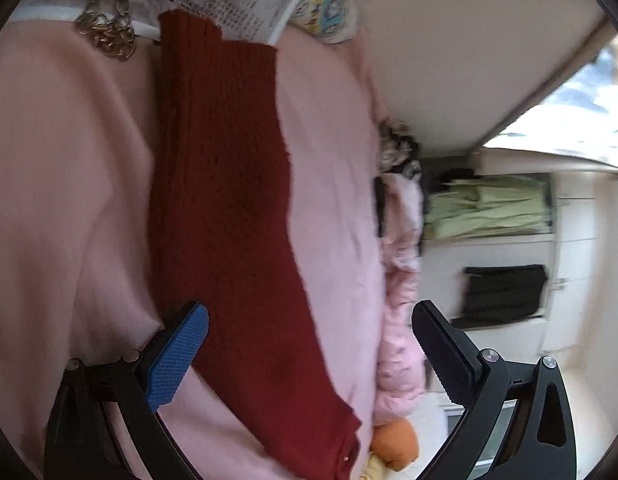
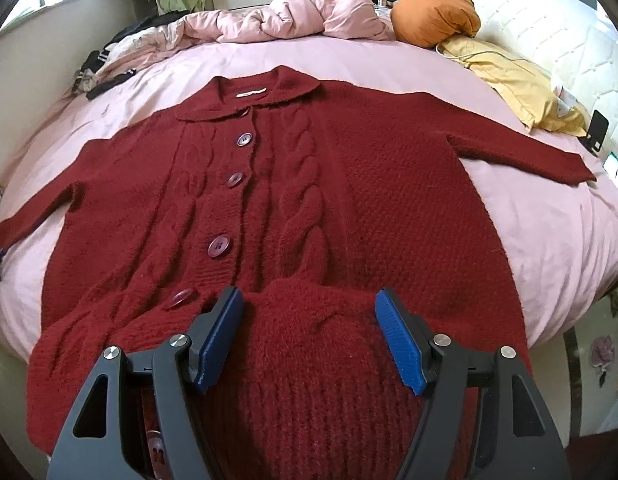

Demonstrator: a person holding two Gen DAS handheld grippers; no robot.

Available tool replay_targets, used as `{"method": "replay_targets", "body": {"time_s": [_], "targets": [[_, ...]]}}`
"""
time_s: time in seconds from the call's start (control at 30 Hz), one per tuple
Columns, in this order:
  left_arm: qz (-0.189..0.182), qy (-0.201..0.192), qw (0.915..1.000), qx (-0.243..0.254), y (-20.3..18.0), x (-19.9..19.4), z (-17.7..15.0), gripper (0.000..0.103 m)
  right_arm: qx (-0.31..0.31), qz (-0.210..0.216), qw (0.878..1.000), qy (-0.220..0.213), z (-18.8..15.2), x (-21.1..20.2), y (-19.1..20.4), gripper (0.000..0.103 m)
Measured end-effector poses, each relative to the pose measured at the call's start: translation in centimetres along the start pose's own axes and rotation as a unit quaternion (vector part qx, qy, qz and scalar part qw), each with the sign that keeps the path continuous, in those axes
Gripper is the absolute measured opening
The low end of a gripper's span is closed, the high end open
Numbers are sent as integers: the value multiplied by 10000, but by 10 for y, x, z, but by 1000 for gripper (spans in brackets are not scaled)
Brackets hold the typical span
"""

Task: Fold clothes
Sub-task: 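Reach the left gripper to the sleeve cuff and close on it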

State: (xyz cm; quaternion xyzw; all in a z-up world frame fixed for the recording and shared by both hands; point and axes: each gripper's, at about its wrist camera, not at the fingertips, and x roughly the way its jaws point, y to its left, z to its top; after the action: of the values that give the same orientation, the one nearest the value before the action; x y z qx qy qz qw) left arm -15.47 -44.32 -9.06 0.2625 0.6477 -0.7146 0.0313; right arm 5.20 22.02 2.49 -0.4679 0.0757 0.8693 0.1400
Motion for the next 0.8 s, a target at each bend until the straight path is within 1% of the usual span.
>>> {"method": "replay_targets", "body": {"time_s": [0.03,0.1,0.17,0.2,0.27,0.3,0.33,0.4,0.53,0.63,0.7,0.8], "targets": [[83,49,10000,11,-2,2,1,102,-6,-18,10000,5,0,0,1,69],[526,107,9980,320,-15,1,1,102,-22,-56,10000,19,0,1,2,69],[946,13,9938,591,-22,-2,3,102,-27,-92,9999,31,1,1,3,69],[1160,-68,9912,627,-23,-4,5,102,-32,-112,9999,32,0,1,4,69],[1456,-159,9874,593,-19,-7,10,102,-79,-161,9998,19,0,1,6,69],[1515,-127,9864,625,-16,-5,12,102,-99,-177,9998,12,0,1,6,69],[1537,-85,9862,602,-14,-3,15,102,-104,-180,9998,12,0,1,6,69],[1481,-147,9876,497,-12,0,20,102,-96,-171,9998,16,0,1,6,69],[1340,-216,9891,574,-9,2,38,102,-103,-176,9998,13,0,1,5,69],[989,-365,9929,545,-16,3,50,102,-106,-176,9998,17,1,1,5,69],[820,-533,9930,666,-19,0,49,102,-114,-187,9998,15,1,1,5,69],[928,-649,9891,945,-10,4,41,102,-120,-202,9997,14,0,1,6,69]]}}
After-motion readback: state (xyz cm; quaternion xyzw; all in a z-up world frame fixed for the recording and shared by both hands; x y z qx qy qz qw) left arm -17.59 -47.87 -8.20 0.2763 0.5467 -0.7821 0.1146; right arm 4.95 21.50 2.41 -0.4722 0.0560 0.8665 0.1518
